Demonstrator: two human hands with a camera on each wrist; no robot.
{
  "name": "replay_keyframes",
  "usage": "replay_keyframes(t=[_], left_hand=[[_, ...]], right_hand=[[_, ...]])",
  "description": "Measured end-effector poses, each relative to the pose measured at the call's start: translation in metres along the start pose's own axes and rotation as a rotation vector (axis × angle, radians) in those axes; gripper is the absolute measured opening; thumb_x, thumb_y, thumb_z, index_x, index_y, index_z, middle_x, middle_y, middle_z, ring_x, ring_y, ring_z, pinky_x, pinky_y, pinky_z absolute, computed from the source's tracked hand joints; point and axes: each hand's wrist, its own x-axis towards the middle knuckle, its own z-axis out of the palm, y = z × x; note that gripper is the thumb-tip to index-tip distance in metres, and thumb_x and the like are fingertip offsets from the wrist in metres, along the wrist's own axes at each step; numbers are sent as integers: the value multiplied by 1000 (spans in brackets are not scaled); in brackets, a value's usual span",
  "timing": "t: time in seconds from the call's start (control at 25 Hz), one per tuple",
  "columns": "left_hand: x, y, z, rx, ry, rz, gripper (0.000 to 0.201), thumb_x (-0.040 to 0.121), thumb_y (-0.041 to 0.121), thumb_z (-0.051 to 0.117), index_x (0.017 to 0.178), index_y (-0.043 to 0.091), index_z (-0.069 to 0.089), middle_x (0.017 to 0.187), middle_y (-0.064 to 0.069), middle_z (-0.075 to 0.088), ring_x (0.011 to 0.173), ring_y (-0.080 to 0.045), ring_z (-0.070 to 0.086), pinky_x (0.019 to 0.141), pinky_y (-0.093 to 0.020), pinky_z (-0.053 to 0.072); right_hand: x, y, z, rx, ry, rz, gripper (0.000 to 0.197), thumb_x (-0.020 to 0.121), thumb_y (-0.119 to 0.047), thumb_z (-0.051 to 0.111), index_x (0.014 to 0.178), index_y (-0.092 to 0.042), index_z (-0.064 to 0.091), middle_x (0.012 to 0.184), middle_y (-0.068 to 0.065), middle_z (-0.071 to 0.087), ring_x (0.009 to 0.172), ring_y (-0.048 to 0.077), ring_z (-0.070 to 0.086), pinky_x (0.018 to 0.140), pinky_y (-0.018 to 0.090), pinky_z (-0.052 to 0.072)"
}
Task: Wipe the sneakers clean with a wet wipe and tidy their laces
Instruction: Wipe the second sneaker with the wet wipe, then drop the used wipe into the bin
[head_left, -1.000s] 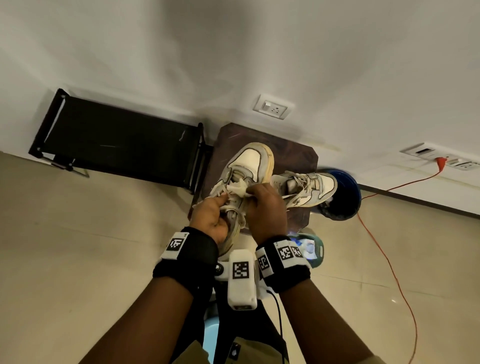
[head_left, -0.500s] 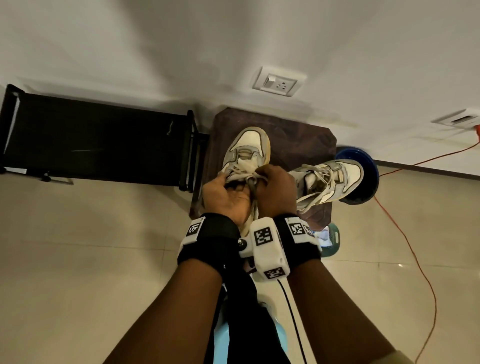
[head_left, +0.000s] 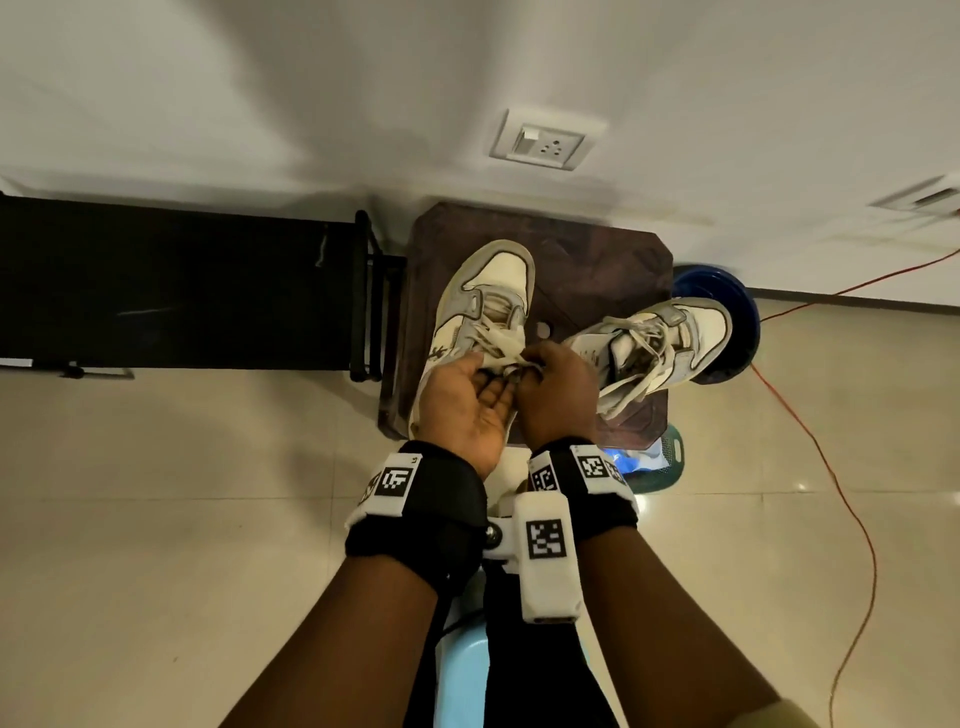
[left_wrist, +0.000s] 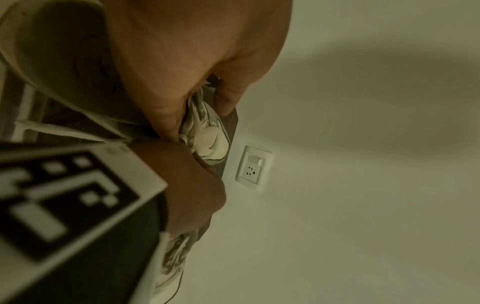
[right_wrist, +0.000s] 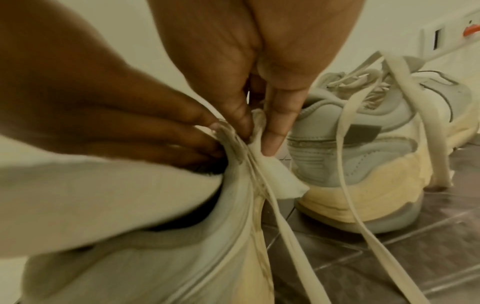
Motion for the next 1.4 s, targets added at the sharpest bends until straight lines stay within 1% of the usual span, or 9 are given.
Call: replay_keyframes(t=[0.16,0.36,0.52,0.64,0.8,0.92,1.0,1.16,1.4], left_hand=[[-4,-14,1,230,47,122,23,92,8,50,108,3,65,101,-13,68,95,-23,65,82,-30,53],[-5,-45,-15,543,199,384,21,85,8,56,87,25,68,103,-9,70,100,-26,66,91,-48,53],[-25,-88,-7,722,113,501,22,87,4,55,83,23,65,85,-8,69,81,-23,65,71,-40,55],[-26,-135,5,863,65,549,21,86,6,58,83,26,65,89,-5,71,78,-17,66,62,-29,50],[-14,-202,22,993,49,542,16,89,10,56,92,22,66,94,-1,70,83,-16,67,63,-24,49],[10,-254,39,1098,57,506,18,85,11,57,83,27,65,92,-1,70,86,-20,66,74,-35,55],[31,-285,52,1217,41,451,16,83,11,57,79,26,64,90,-3,70,88,-25,67,81,-42,55],[78,-327,91,1579,-60,420,16,83,9,57,96,15,63,98,-9,69,96,-30,64,87,-41,52],[173,-362,165,2083,-160,515,36,86,16,55,121,21,50,113,-8,65,104,-31,61,89,-41,50]], right_hand=[[-16,7,-7,50,127,59,21,83,-11,57,100,-12,69,97,7,70,90,23,63,75,30,48],[-39,39,-28,258,110,61,24,83,-5,59,105,-14,64,101,3,70,91,17,64,80,29,51],[-51,84,-46,491,55,90,20,79,-2,58,93,-11,69,84,3,70,74,20,67,65,43,58],[-53,124,-74,727,-36,235,24,79,8,55,81,-9,71,77,7,69,70,23,67,63,40,59],[-47,180,-124,984,-62,422,17,86,-1,59,73,-4,69,73,14,67,68,23,66,59,28,56],[-34,237,-158,844,11,395,2,81,-1,69,81,-2,68,73,10,67,68,22,65,63,27,56],[-19,276,-171,709,49,382,16,75,4,71,85,-8,66,79,7,68,74,20,64,69,25,54],[25,336,-186,418,55,410,16,73,4,67,81,-9,72,83,10,71,78,21,65,68,20,46],[130,415,-165,281,-57,521,13,60,-25,68,70,-25,60,81,8,70,72,32,68,70,44,58]])
